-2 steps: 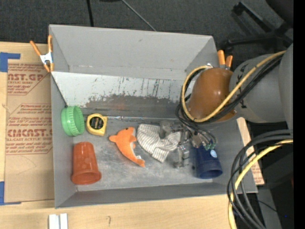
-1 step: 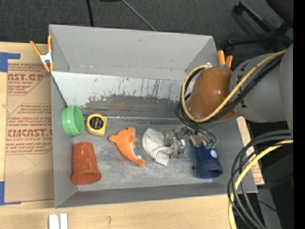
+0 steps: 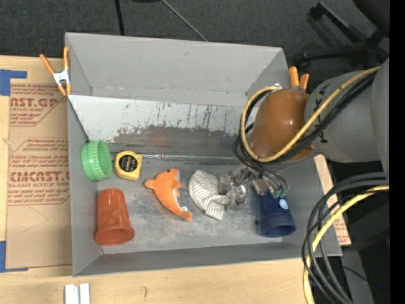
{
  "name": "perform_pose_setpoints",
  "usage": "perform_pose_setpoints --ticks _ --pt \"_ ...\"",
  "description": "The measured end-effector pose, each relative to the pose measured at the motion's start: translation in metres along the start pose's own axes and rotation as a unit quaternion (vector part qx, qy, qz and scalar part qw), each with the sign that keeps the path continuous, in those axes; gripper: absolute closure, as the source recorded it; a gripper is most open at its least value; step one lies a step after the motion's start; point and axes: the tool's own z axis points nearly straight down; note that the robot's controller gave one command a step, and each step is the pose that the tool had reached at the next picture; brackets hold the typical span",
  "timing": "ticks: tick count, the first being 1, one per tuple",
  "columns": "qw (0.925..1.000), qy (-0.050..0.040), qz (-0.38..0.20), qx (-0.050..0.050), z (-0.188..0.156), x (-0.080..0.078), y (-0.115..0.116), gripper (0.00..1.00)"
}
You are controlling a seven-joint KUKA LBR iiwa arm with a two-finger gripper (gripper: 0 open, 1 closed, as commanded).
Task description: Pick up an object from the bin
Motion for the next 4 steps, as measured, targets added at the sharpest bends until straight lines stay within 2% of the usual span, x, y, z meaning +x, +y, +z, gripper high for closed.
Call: perform_pose_setpoints --ticks 2,4 --pt "1.0 0.0028 0.0 -0.001 -0.004 0.001 0.001 1.0" --pt "1.0 0.0045 0.0 -0.002 -0.026 0.001 0.001 1.0"
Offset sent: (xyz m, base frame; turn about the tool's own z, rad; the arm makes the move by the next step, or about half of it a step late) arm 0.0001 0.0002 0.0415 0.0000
